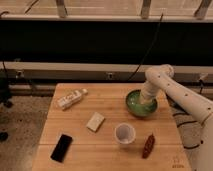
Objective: Push the ceramic bowl across the table
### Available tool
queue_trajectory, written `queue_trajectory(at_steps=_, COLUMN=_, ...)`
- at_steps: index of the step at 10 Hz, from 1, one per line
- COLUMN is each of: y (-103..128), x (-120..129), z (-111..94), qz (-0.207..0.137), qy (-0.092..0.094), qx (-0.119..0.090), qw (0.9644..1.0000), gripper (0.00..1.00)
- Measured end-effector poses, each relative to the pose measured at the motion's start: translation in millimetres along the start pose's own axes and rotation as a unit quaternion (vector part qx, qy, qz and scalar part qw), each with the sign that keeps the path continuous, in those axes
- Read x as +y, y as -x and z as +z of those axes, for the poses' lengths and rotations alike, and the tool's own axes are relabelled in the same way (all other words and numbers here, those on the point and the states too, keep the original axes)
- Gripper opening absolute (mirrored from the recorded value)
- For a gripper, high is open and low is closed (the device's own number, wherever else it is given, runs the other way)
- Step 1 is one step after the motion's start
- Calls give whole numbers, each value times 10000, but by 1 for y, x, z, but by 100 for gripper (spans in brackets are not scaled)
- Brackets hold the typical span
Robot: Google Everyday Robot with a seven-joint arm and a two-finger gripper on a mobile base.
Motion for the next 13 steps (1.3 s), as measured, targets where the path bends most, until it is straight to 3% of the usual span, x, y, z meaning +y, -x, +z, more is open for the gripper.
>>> queue_trajectory(at_steps=7, y=45, x=-5, z=20, qz=-434, qy=140, qx=-176, qw=9988, gripper=18)
queue_trajectory(at_steps=13, y=80, x=-2, z=25, qz=-751, qy=212, qx=-291, qw=9965, gripper=18)
